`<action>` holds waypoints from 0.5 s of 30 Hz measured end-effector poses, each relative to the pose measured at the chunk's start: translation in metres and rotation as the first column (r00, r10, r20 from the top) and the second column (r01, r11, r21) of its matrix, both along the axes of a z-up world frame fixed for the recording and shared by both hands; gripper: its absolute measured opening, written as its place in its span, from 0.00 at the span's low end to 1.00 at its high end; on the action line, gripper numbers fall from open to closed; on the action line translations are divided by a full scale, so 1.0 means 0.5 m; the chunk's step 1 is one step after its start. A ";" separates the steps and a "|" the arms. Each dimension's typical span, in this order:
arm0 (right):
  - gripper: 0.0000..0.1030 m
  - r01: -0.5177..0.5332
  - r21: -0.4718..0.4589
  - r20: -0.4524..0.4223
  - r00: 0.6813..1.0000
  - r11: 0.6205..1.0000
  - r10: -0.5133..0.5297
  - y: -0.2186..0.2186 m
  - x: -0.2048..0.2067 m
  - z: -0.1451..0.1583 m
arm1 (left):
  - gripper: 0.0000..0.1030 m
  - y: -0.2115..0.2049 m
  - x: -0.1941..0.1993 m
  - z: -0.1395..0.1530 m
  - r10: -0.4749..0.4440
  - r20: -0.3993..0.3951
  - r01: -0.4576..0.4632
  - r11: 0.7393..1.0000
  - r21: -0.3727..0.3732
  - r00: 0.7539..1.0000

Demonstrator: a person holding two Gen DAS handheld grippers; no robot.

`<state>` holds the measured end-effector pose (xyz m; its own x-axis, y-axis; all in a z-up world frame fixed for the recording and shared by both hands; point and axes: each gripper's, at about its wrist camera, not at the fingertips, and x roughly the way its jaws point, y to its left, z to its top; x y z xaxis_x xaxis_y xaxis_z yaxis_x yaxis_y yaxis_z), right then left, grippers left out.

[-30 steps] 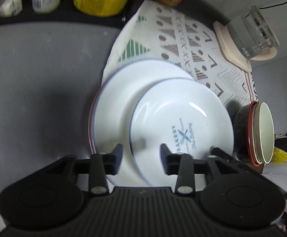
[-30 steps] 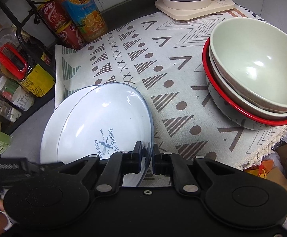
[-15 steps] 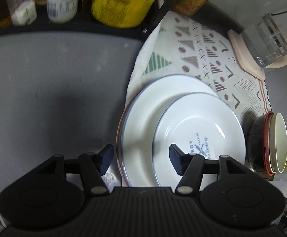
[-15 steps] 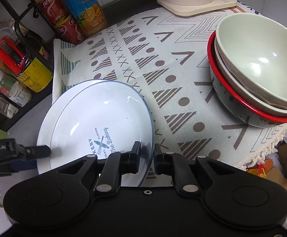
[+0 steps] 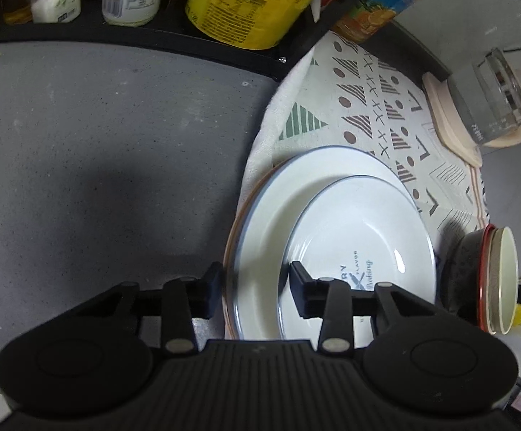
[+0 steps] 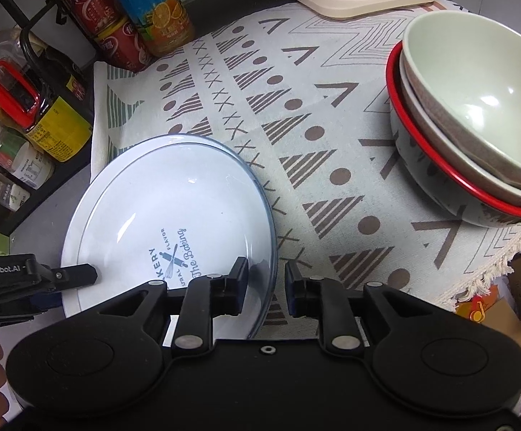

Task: Organize plates and bowls
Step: 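Open both grippers to release the 'BAKERY' plate on the stack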

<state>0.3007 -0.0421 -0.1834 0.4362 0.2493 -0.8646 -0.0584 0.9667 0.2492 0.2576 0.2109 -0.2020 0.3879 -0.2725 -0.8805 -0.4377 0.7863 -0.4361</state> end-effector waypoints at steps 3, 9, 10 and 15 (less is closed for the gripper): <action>0.20 0.014 0.016 -0.017 1.000 1.000 -0.014 0.003 0.001 -0.006 | 0.33 0.007 -0.003 -0.002 0.005 0.005 -0.004 1.000 -0.016 1.000; 0.22 0.003 -0.005 -0.013 1.000 1.000 -0.003 0.015 0.003 -0.005 | 0.31 0.005 -0.007 0.002 0.002 0.022 -0.002 1.000 -0.003 1.000; 0.22 0.005 -0.007 -0.014 1.000 1.000 -0.005 0.017 0.004 -0.005 | 0.31 0.005 -0.008 0.002 0.002 0.024 -0.002 1.000 -0.003 1.000; 0.29 0.017 -0.013 -0.015 1.000 1.000 -0.018 0.015 0.006 -0.008 | 0.27 0.012 -0.010 0.003 0.008 0.024 -0.008 1.000 -0.011 1.000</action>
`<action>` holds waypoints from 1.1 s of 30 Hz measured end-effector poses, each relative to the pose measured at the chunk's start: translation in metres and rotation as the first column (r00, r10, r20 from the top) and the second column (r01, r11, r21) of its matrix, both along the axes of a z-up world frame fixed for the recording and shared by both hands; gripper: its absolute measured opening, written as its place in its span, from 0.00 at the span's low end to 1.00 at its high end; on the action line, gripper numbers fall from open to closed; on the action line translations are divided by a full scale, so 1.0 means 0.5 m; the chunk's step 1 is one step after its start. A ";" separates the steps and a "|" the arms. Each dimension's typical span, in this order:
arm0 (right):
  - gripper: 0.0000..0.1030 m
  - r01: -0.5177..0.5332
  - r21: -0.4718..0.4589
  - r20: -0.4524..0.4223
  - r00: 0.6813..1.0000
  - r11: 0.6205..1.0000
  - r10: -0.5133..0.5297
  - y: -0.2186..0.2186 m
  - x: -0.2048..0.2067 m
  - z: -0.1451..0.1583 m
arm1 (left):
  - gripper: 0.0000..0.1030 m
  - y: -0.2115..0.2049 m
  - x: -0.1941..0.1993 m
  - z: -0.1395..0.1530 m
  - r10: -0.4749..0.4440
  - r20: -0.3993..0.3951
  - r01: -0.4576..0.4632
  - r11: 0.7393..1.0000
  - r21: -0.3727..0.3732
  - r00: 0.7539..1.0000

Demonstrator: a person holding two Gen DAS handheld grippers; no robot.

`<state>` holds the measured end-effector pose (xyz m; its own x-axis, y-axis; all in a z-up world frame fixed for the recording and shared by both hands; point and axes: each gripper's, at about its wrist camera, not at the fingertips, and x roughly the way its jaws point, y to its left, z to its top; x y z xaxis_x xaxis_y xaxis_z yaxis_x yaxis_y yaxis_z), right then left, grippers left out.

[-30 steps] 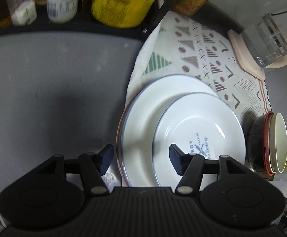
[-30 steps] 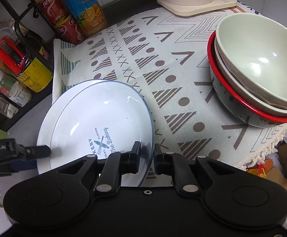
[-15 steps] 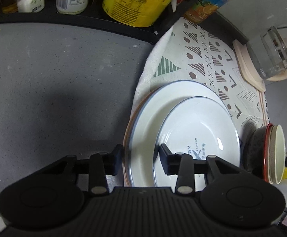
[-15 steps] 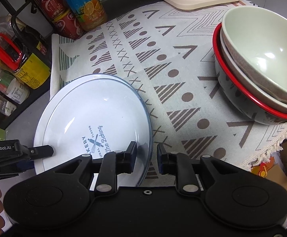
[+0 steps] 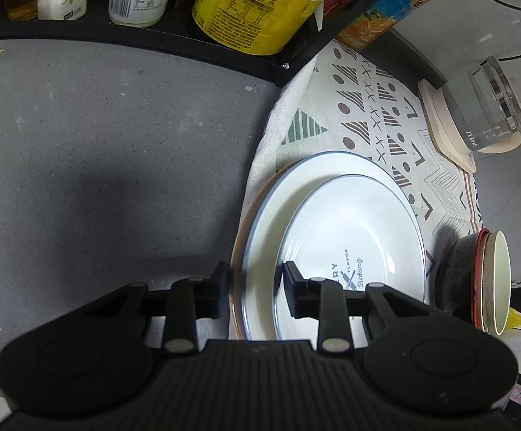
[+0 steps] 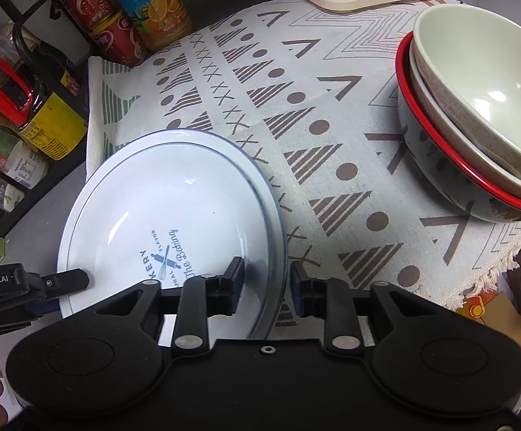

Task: Organize plates and bowls
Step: 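Open both grippers to release the 'BAKERY' plate on the stack, then move both grippers to the nested pale green and red-rimmed bowls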

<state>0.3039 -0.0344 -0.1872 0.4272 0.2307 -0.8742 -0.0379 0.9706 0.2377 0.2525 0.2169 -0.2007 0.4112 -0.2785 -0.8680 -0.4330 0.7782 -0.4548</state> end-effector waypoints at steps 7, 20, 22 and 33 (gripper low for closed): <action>0.42 -0.005 -0.002 -0.005 1.000 1.000 0.005 0.005 -0.003 -0.004 | 0.25 0.000 0.002 0.004 -0.026 0.001 0.026 0.999 0.026 1.000; 0.75 -0.004 0.033 0.109 0.994 0.999 0.000 -0.014 -0.033 0.059 | 0.65 -0.015 0.013 0.048 -0.061 -0.002 0.061 0.995 0.084 0.998; 0.78 0.009 0.031 0.130 0.991 0.999 -0.013 -0.021 -0.037 0.073 | 0.69 -0.020 0.015 0.063 -0.065 0.013 0.063 0.994 0.084 0.998; 0.86 0.065 0.032 0.243 0.967 0.997 -0.071 -0.064 -0.050 0.133 | 0.77 -0.085 0.037 0.125 -0.142 0.084 0.134 0.986 0.098 0.986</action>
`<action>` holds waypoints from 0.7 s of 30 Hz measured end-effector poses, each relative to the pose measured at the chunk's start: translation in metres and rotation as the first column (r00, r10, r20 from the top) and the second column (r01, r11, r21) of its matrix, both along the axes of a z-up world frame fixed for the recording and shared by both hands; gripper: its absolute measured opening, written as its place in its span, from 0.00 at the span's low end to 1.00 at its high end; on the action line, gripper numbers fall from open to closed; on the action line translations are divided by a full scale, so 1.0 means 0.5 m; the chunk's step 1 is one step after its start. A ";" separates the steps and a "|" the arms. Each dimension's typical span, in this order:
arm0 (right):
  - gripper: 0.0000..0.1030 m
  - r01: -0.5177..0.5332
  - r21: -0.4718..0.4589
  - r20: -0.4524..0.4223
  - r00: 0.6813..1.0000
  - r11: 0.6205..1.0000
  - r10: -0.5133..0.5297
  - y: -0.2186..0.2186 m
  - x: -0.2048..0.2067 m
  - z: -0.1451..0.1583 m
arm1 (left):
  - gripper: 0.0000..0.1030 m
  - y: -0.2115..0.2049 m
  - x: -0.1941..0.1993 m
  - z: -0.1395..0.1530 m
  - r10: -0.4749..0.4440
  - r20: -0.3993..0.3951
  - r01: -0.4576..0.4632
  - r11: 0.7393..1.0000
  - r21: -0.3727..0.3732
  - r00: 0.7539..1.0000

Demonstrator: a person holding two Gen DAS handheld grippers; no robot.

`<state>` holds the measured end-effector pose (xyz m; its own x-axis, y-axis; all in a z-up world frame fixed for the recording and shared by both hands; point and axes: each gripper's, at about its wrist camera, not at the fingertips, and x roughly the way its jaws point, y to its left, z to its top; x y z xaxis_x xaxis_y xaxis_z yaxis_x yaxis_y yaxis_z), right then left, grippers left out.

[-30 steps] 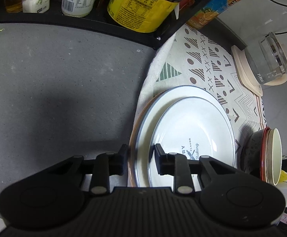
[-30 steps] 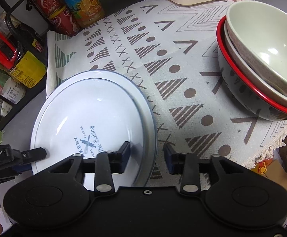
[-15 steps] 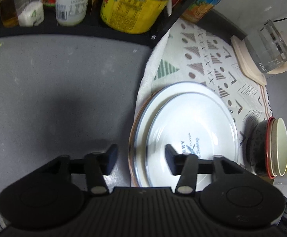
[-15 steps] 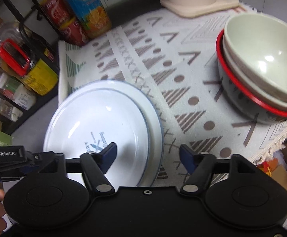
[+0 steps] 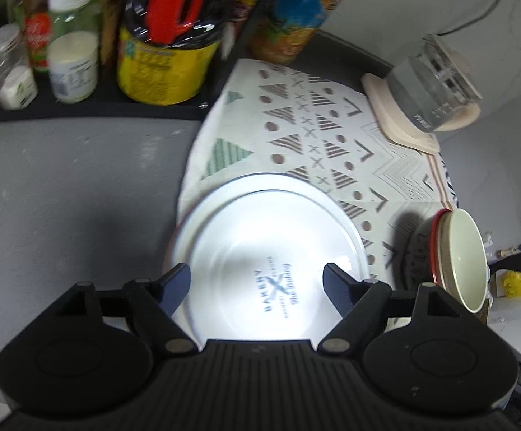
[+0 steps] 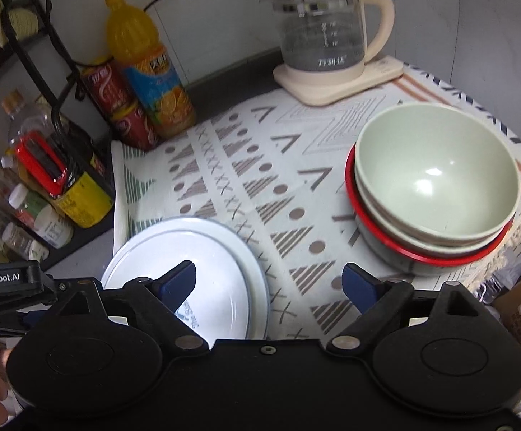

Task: Organize plates and bowls
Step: 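Move both grippers to the nested pale green and red-rimmed bowls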

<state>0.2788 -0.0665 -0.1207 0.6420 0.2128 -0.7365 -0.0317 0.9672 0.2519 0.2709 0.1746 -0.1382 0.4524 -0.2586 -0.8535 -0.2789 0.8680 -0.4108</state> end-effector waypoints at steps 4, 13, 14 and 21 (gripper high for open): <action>0.86 0.005 0.010 0.020 1.000 1.000 -0.005 -0.015 0.009 0.011 | 0.77 -0.038 0.019 0.013 -0.048 0.029 0.048 0.999 0.005 0.998; 0.91 0.030 0.057 0.061 0.998 0.998 -0.033 -0.100 0.024 0.068 | 0.84 -0.138 0.067 0.049 -0.113 0.076 0.112 0.994 0.014 0.991; 0.93 0.036 0.059 0.066 0.997 0.998 -0.039 -0.112 0.025 0.073 | 0.84 -0.150 0.072 0.051 -0.121 0.074 0.120 0.993 0.019 0.990; 1.00 0.068 0.076 0.081 0.994 0.995 -0.074 -0.204 0.029 0.081 | 0.84 -0.226 0.096 0.065 -0.148 0.069 0.148 0.989 0.006 0.987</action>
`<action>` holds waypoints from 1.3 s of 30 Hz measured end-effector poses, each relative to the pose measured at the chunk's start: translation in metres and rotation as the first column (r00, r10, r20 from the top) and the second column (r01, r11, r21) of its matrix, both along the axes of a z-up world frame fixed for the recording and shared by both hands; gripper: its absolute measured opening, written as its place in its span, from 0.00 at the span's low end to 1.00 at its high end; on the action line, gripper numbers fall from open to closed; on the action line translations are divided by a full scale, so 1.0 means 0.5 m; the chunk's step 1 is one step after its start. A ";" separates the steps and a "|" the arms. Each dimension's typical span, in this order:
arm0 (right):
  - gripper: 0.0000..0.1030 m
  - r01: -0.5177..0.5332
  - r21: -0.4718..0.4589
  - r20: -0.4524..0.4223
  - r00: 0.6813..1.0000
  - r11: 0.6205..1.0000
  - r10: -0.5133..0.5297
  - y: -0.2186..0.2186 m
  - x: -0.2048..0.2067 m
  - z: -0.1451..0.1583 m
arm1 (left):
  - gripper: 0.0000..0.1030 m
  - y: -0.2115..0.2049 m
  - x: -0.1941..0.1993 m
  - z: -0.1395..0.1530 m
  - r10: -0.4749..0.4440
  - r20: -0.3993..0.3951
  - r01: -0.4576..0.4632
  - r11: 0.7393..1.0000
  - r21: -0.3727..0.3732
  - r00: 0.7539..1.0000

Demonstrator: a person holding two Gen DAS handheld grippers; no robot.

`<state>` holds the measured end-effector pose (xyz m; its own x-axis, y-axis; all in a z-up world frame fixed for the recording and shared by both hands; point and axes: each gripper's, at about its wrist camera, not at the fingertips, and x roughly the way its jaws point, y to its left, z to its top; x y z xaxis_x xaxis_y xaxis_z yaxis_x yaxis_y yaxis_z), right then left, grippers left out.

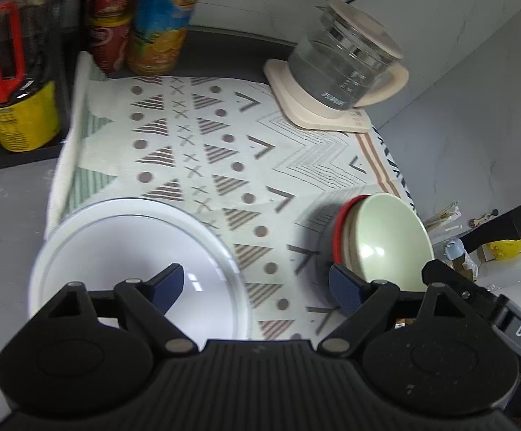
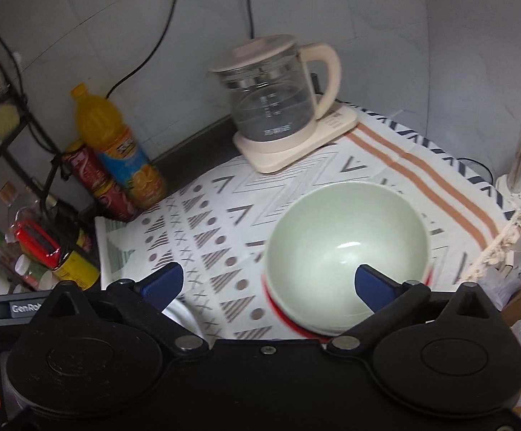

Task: Organize plates and bowls
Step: 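Move both grippers to the nested pale green and red-rimmed bowls, then close both grippers on the rim of the nested bowl stack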

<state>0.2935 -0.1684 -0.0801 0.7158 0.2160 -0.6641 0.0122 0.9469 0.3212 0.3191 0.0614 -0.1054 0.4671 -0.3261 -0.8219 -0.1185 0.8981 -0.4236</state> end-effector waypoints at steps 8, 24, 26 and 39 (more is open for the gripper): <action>1.00 0.056 -0.007 0.002 0.998 0.998 -0.056 -0.088 0.006 -0.011 | 0.84 -0.083 0.016 0.001 -0.026 -0.014 0.026 1.000 -0.003 1.000; 0.97 0.069 -0.008 -0.065 0.996 0.998 -0.069 -0.224 0.032 -0.076 | 0.84 -0.213 0.063 -0.043 0.004 -0.068 -0.006 1.000 -0.019 0.998; 0.94 0.055 -0.002 -0.081 0.995 0.999 -0.055 -0.236 0.037 -0.089 | 0.84 -0.227 0.067 -0.053 0.008 -0.077 -0.010 1.000 -0.021 0.997; 0.62 -0.104 0.045 -0.208 0.972 0.994 0.111 -0.248 0.110 -0.164 | 0.65 -0.258 0.092 -0.119 0.147 -0.124 -0.150 0.989 -0.018 0.981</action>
